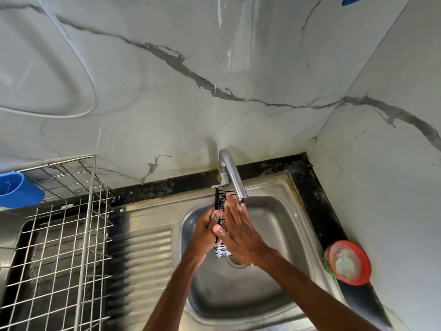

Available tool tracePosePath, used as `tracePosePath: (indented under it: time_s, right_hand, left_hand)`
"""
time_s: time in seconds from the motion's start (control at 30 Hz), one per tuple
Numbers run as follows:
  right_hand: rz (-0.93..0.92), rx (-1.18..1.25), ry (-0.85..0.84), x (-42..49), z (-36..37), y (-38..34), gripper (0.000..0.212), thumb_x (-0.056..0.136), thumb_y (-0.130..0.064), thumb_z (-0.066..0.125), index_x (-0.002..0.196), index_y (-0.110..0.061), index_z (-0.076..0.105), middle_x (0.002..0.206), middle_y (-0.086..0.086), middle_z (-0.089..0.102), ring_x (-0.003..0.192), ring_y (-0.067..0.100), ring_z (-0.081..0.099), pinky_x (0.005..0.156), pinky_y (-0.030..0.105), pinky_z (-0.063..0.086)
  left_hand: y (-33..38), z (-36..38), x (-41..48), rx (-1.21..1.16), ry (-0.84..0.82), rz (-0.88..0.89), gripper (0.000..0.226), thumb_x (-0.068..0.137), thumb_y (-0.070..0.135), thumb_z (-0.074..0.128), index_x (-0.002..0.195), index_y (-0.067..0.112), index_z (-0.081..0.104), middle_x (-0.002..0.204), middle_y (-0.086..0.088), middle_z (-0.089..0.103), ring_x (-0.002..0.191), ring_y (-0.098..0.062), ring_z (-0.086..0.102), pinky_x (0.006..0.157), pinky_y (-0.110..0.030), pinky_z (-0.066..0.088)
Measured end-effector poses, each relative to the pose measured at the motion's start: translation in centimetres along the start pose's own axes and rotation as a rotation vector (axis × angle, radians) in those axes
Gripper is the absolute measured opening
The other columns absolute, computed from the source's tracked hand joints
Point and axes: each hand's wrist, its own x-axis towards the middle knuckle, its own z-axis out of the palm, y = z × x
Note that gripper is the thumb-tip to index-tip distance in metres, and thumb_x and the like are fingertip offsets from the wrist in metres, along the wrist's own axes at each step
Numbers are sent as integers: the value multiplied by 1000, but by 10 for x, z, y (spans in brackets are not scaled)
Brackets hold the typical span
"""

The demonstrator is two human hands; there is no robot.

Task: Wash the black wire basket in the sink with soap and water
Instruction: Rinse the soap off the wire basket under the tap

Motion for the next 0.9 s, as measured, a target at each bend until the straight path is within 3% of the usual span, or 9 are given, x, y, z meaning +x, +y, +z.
tracePosePath:
  time_s: [0.07,0.17,0.33,0.43,0.53,0.6,0.7,0.8,0.9]
  right_hand:
    - [-7,-19,-13,15,-6,9,89,97,-67,-5,157,-4,17,166,17,-16,155,24,-15,126,45,-4]
    - [36,80,-71,35,-27,8,72,105,-53,8,133,-4,52,156,22,34,149,35,29,119,51,22]
    - [220,596,94,46,-31,25,87,89,-84,20,97,-19,77,91,7,76,90,30,69,84,32,51]
    - [250,436,177,39,-15,24,85,94,-79,11,81,-18,69,81,5,70,72,18,63,81,30,53]
    - [96,136,214,18,5,17,61,104,-57,15,106,-17,61,128,12,58,125,23,52,121,52,25]
    - [55,125,157,3,10,12,60,103,-61,15,128,-19,50,160,12,29,154,26,16,126,47,0]
    - [-38,67,132,-4,16,14,64,105,-57,22,153,-16,25,169,9,0,155,18,-14,125,46,-10]
    - [-22,-19,26,14,7,14,77,104,-61,14,161,-11,1,169,8,-12,154,18,-19,124,50,-11]
    - [4,-100,-64,42,-17,12,73,106,-55,20,160,-8,6,168,15,6,155,29,8,125,56,5]
  left_hand:
    - [-2,3,0,19,-51,30,32,110,29,43,103,4,62,68,-8,62,56,-19,57,49,-25,48]
    - [6,5,-3,-5,-40,-1,31,110,32,42,106,10,63,75,-8,68,64,-25,62,55,-28,48]
    - [4,-2,-6,-33,-53,-24,26,113,26,37,110,10,57,85,-14,79,71,-32,70,44,-21,40]
    - [1,1,-7,-17,-47,-53,27,114,21,36,109,5,58,85,-16,72,59,-16,64,47,-19,40]
    - [-4,2,-5,19,-20,-41,27,113,19,39,101,8,60,71,-4,60,49,-6,50,44,-17,38]
    - [-8,-1,-5,11,-12,-44,29,113,19,39,93,12,59,66,2,56,48,-5,48,43,-19,37]
    - [-10,-1,-5,-11,1,-63,30,113,24,39,92,11,57,57,6,53,48,-10,46,46,-24,37]
    - [-11,0,-6,14,-11,-34,35,113,27,38,90,10,58,56,4,56,49,-15,47,45,-24,39]
    - [-11,1,-9,6,-36,-34,36,112,32,37,106,8,63,64,-2,66,51,-17,51,47,-25,41]
